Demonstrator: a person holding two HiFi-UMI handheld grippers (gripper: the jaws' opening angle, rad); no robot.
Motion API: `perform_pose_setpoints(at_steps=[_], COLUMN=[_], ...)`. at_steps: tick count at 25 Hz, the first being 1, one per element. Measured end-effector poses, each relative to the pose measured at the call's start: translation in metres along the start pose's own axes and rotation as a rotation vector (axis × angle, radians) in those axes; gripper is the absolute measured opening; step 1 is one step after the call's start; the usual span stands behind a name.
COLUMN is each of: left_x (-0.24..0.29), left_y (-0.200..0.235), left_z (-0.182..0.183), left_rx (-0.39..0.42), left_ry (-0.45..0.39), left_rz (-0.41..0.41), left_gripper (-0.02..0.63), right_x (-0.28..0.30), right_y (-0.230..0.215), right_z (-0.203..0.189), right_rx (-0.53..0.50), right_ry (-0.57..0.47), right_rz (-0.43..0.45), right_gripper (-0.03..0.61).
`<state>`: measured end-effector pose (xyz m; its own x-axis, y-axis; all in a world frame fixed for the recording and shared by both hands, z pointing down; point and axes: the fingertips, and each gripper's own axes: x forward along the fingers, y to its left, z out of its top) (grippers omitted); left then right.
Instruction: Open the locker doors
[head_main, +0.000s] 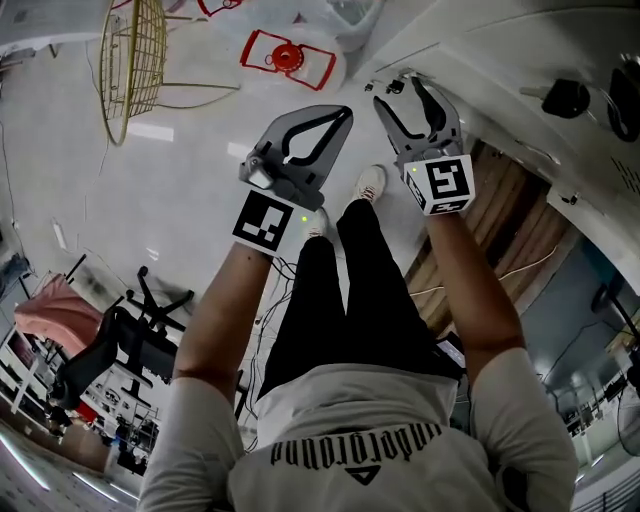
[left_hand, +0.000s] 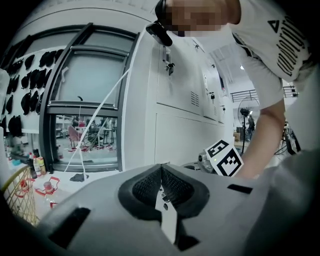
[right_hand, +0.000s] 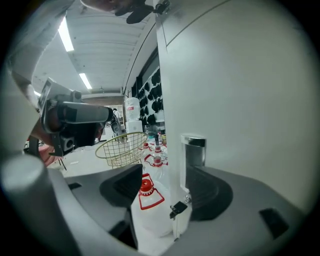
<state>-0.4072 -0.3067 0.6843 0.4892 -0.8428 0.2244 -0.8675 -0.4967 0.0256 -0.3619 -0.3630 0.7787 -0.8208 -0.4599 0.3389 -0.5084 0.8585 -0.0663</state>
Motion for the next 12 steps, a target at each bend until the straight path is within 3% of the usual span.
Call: perform_pose_setpoints(at_steps=[6, 12], left_x=[0.003, 0.005], left_y=[0.004, 0.008], left_z=[-0.015, -0.019], left_rx=[-0.008, -0.004], left_ry=[0.006, -0.004], left_rz=[0.003, 0.004], left_gripper=[0.008, 0.008], right_x=[0.014, 0.026], right_y=[-0.004, -0.009], right_z=[0.002, 0.003], right_rx=[0.013, -0.053], right_ry=[-0.038, -0.051], right_rz=[-0.039, -0.101], right_gripper=[0.285, 0.269])
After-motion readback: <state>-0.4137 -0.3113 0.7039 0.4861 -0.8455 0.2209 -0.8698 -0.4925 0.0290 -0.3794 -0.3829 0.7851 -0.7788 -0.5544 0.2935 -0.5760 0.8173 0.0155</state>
